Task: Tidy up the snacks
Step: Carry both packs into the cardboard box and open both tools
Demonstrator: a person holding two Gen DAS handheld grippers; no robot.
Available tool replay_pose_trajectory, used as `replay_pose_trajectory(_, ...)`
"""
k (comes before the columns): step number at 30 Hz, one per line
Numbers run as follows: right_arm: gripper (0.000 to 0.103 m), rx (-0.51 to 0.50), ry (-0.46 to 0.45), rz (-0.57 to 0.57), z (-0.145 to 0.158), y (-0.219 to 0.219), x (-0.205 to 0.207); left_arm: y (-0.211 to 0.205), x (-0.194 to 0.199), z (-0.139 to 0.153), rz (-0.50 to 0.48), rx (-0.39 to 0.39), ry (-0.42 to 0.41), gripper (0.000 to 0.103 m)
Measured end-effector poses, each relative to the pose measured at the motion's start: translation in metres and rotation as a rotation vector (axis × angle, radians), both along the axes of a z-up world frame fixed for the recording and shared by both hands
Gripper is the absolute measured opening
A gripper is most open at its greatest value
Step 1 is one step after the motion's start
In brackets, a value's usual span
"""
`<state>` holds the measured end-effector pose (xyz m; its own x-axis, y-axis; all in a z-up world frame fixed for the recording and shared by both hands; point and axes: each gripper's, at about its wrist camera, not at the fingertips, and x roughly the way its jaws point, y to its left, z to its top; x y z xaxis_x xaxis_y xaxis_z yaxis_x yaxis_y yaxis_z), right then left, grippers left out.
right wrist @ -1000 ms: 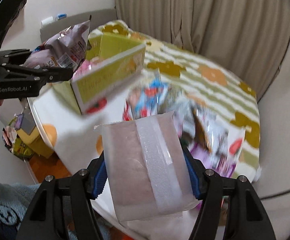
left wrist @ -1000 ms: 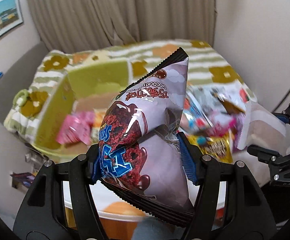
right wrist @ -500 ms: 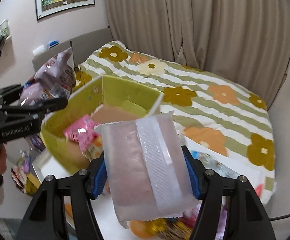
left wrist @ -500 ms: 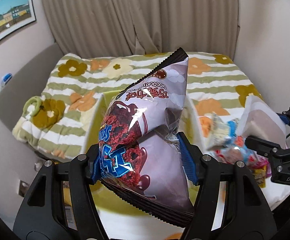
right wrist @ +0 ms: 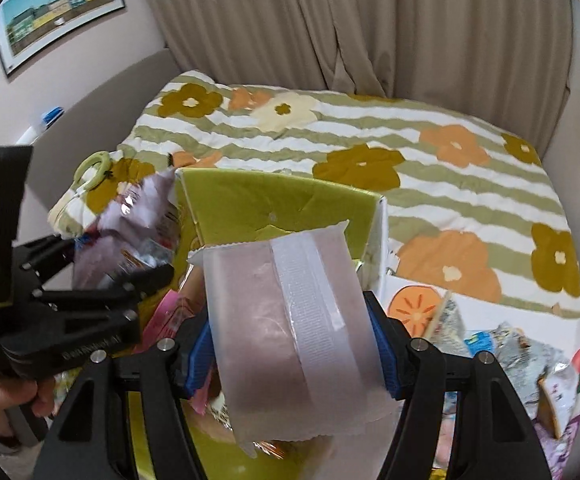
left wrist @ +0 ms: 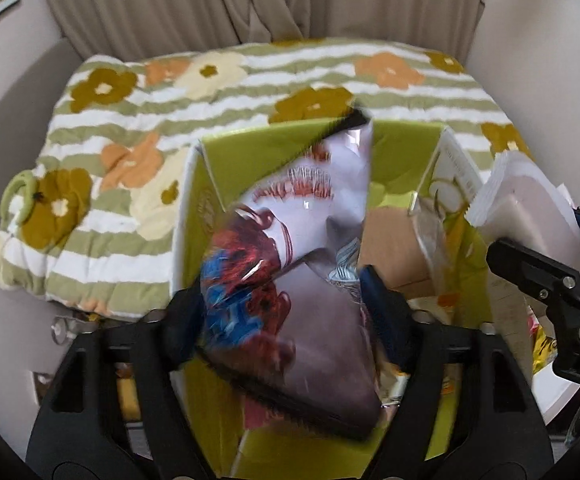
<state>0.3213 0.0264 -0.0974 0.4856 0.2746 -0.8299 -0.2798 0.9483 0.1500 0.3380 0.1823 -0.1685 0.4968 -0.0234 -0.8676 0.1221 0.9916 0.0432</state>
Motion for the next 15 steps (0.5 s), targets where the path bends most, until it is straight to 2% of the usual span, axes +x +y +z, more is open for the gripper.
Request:
replay_pose_trajectory(1,0.062,0.003,0.01,-0.012,-0.004,0.002,0.003,0.003,0.003,-0.004,-0.002,0.003,0.003,0.101)
replay_pose_trajectory(2,0.062,0.004,0.021,-0.021,-0.008,0.004,0.004,0.006,0.003,-0.006,-0.007,-0.011,-0.002,0.102)
replay_pose_trajectory(7,0.062,-0.016,0.056,-0.03,-0.019,0.01,0.013,0.023,-0.004,-0.013,0.022,-0.063,0.022,0.102)
replay_pose_trajectory(15,0.062,-0.016,0.086,0.003,-0.031,0.021,0.026,0.032,-0.028,-0.008,0.095,-0.079,0.023,0.102)
